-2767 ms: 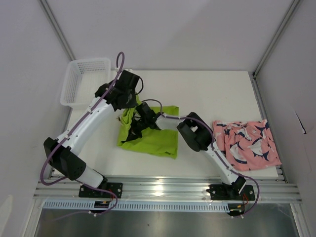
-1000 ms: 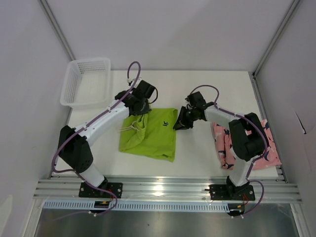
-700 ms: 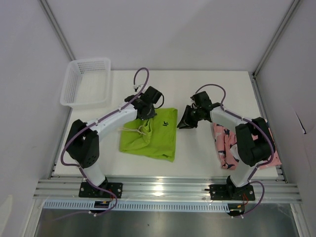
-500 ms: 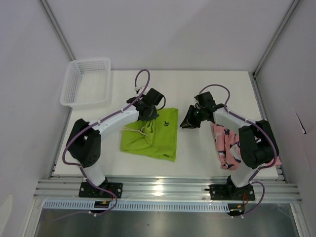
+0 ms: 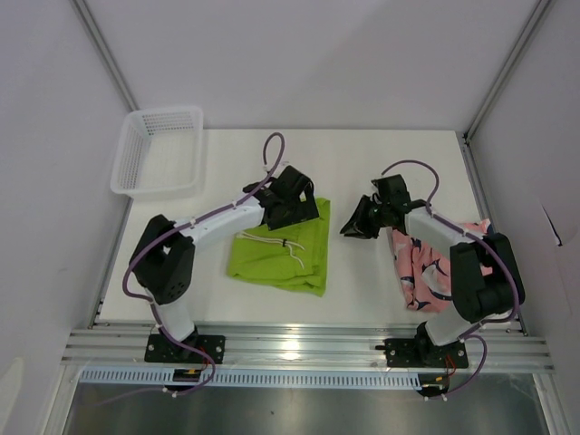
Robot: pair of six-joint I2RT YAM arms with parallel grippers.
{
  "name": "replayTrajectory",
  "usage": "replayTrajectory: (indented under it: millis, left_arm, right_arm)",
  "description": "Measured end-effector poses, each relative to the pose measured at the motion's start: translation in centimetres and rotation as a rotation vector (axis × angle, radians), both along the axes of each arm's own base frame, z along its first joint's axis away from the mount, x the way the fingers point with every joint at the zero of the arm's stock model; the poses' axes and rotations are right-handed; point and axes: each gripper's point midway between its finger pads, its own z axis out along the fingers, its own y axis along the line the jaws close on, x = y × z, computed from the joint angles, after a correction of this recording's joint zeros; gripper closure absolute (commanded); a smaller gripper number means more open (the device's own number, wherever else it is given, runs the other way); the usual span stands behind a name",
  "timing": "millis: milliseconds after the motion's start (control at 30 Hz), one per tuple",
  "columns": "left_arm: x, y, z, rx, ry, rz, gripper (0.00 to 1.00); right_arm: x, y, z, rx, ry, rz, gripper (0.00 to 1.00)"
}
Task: Fold and stack the shorts
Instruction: Fold the shorts
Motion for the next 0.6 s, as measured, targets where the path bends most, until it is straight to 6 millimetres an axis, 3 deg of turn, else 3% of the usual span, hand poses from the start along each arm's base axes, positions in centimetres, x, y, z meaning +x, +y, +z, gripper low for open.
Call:
replayTrajectory:
  millis: [67,200,367,400,500,600]
  left_arm:
    - [-0.1,-0.7,1.1,-0.039,-0.014,-0.030,0.01]
    - [-0.5,-1.3,5.1,-0.121,-0.081,-0.088,0.01]
    - [-1.4,-0.8,10.6,-0.217,-0.172,-0.154,0.01]
    - [-1.6,-0.4,11.2,-0.229,-0.182,-0.162,0.01]
    - [-1.5,1.4,11.3,-0.247,-0.183,-0.163,0.01]
    - [-1.1,4.8,9.0,-0.223,-0.141,-0.117,0.02]
  right_arm:
    - [0.1,-0.3,0.2,0.009,-0.018,-0.012,0.73]
    - [0.0,-0.3,0.9,0.056,-0.056,-0.012,0.52]
    - [0.0,1.0,1.9,0.129,-0.099,0.033,0.46]
    - [0.1,1.2,2.0,0.133,-0.110,0.040,0.40]
    - [-0.4,2.0,1.8,0.109,-0.115,0.061,0.28]
    - [-1.3,3.2,1.3,0.066,-0.111,0.082,0.24]
